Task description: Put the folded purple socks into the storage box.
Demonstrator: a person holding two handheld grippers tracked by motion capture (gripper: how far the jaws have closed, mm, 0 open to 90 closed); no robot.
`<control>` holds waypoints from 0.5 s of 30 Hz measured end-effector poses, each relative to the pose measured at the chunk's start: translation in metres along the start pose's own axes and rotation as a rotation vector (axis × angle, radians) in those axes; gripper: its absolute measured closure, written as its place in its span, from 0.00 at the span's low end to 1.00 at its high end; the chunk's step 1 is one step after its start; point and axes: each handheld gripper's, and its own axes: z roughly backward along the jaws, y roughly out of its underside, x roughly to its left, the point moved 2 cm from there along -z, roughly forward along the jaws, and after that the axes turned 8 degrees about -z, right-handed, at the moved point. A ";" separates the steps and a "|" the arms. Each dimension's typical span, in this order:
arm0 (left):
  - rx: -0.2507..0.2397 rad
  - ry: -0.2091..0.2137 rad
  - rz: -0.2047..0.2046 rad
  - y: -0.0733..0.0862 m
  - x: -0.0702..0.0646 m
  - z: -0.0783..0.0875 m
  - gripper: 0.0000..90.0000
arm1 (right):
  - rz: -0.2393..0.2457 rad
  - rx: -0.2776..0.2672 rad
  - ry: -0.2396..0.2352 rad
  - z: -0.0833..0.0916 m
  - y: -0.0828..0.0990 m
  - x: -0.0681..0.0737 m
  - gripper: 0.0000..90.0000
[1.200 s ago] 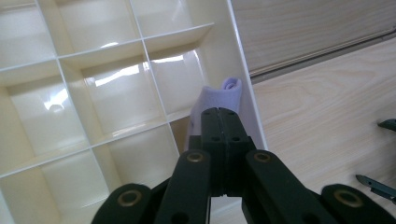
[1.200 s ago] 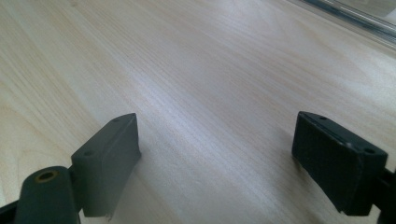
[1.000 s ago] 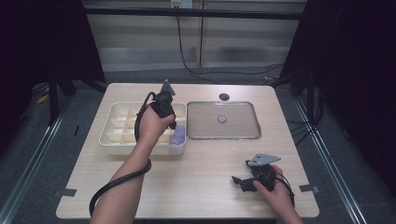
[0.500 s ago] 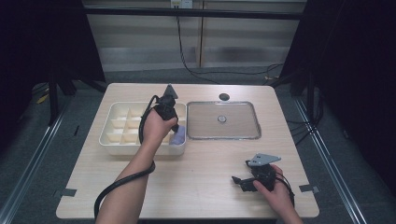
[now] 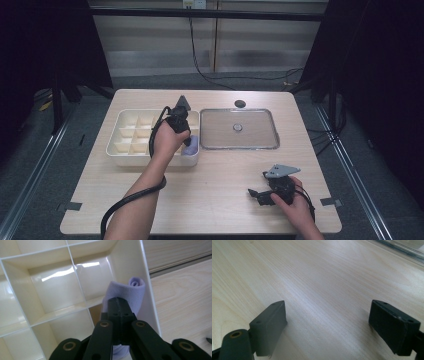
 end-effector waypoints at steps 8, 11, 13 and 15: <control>0.011 -0.011 -0.010 0.004 -0.002 -0.004 1.00 | 0.006 -0.001 0.001 -0.001 -0.001 0.000 0.15; 0.030 -0.001 -0.013 0.007 -0.004 -0.009 1.00 | 0.007 -0.001 0.001 -0.001 -0.001 0.000 0.15; 0.027 0.005 -0.012 0.008 -0.004 -0.012 1.00 | 0.004 0.000 0.001 -0.001 0.000 0.000 0.15; 0.026 0.010 -0.009 0.008 -0.003 -0.013 1.00 | 0.004 0.000 0.001 -0.001 0.000 0.000 0.15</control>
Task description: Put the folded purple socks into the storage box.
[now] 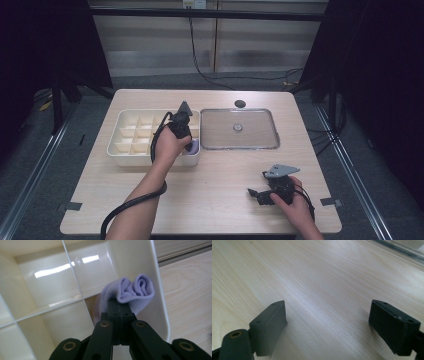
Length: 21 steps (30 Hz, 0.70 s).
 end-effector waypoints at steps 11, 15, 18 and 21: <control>-0.024 -0.001 -0.008 0.007 0.000 -0.009 1.00 | 0.003 0.002 -0.001 0.000 0.000 0.000 0.15; -0.013 0.009 -0.009 0.008 0.002 -0.013 1.00 | 0.002 0.002 0.000 0.000 0.000 0.000 0.15; -0.009 0.005 -0.011 0.008 0.001 -0.014 1.00 | 0.002 0.002 -0.001 0.000 0.000 0.000 0.15; 0.004 -0.002 -0.017 0.007 0.001 -0.016 1.00 | 0.003 0.001 -0.001 0.000 0.000 0.000 0.15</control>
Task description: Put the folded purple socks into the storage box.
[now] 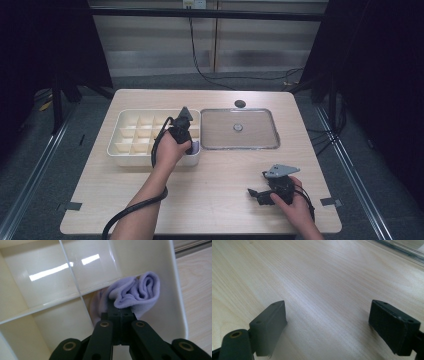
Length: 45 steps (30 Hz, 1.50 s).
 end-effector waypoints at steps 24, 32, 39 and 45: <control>0.004 -0.001 0.033 0.001 0.004 0.001 0.98 | -0.001 -0.001 -0.001 0.000 0.000 0.000 0.15; -0.043 0.003 0.028 -0.001 0.004 0.024 0.91 | -0.004 -0.002 -0.001 0.000 0.000 0.000 0.15; -0.078 0.060 -0.002 0.005 -0.001 0.043 0.63 | -0.009 -0.002 -0.003 0.000 0.000 0.000 0.16; -0.107 0.090 -0.052 0.016 -0.008 0.054 0.48 | -0.001 0.000 0.000 0.000 0.000 0.000 0.15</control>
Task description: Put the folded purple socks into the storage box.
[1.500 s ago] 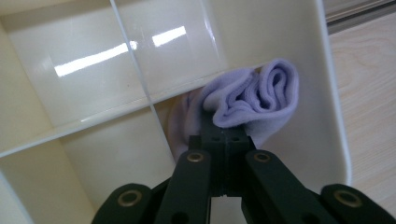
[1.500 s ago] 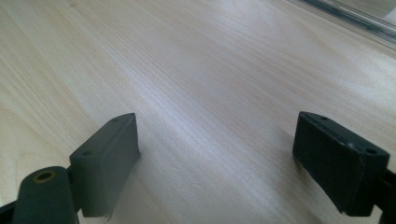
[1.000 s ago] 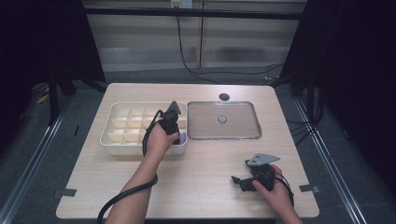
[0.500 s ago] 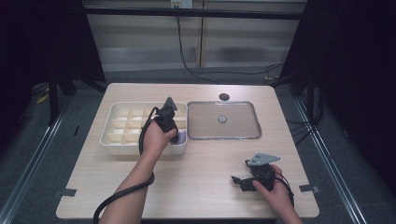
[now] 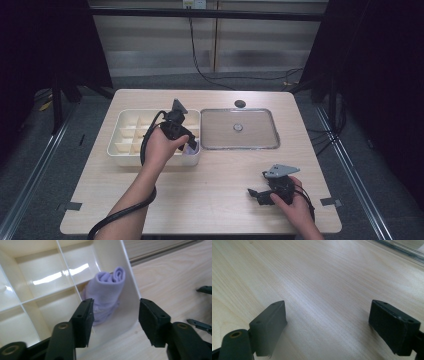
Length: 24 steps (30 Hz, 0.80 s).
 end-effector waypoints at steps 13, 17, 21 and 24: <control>-0.052 0.021 -0.073 0.028 -0.007 0.025 0.40 | 0.001 0.000 0.000 0.000 0.000 0.000 0.15; -0.073 0.042 -0.096 0.039 -0.009 0.029 0.40 | 0.001 0.000 0.000 0.000 0.000 0.000 0.15; -0.080 0.058 -0.109 0.051 -0.011 0.027 0.40 | 0.000 0.000 0.000 0.000 0.000 0.000 0.15; -0.080 0.063 -0.118 0.060 -0.012 0.025 0.40 | 0.000 0.000 0.001 0.000 0.000 0.000 0.15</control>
